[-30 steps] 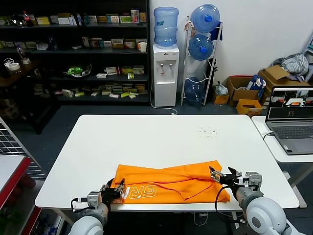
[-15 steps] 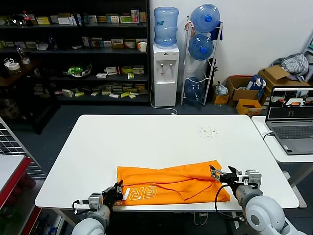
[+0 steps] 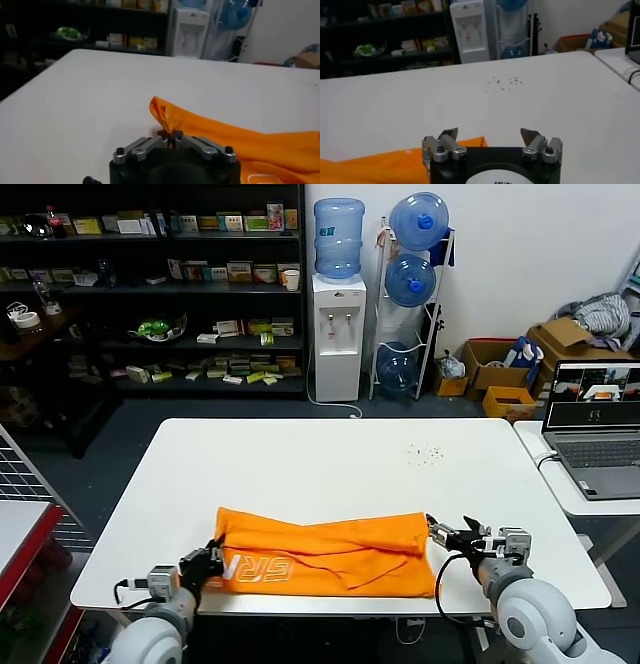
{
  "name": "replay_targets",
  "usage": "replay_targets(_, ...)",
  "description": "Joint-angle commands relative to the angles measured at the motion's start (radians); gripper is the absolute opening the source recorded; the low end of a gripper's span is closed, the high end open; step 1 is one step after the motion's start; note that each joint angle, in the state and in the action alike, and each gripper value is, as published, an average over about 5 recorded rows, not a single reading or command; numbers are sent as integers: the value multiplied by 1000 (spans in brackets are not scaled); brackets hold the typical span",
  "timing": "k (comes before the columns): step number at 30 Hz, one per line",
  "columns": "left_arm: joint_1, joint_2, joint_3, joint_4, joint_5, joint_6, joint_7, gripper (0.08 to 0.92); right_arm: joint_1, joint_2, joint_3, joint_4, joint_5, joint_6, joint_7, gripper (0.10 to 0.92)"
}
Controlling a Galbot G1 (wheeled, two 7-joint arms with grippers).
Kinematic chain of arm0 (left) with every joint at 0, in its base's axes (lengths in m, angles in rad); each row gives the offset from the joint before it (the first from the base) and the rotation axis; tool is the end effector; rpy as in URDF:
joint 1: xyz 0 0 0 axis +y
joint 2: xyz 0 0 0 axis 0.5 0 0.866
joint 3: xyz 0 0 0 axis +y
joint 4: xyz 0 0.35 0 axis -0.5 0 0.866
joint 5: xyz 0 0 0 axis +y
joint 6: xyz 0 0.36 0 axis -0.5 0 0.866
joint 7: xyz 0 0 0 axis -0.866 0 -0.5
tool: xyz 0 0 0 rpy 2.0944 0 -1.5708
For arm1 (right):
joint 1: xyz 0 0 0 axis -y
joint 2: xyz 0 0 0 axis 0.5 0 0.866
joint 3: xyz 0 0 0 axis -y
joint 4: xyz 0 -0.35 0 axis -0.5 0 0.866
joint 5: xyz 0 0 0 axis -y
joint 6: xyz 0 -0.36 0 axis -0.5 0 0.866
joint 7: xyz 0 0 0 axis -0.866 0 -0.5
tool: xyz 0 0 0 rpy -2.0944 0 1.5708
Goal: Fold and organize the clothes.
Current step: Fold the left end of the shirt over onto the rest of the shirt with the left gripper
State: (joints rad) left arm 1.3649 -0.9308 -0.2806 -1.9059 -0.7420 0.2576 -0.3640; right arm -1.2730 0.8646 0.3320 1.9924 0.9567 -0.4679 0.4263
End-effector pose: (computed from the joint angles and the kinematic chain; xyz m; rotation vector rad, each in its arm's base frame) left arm 0.2402 0.0727 -0.3260 -0.0549 -2.6594 0.0918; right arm 0.2707 -0.0839 -0.2620 0.0816 -2.5709 -0.1517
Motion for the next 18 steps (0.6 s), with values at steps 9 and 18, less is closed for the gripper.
replay_targets(9, 187, 314, -430, 184, 11, -64, 100, 130, 48, 15, -61, -15, -15, 11, -21, 823)
replay_targets(18, 93, 225, -240, 13, -21, -17, 50, 130, 15, 30, -41, -7, -40, 2, -5, 823)
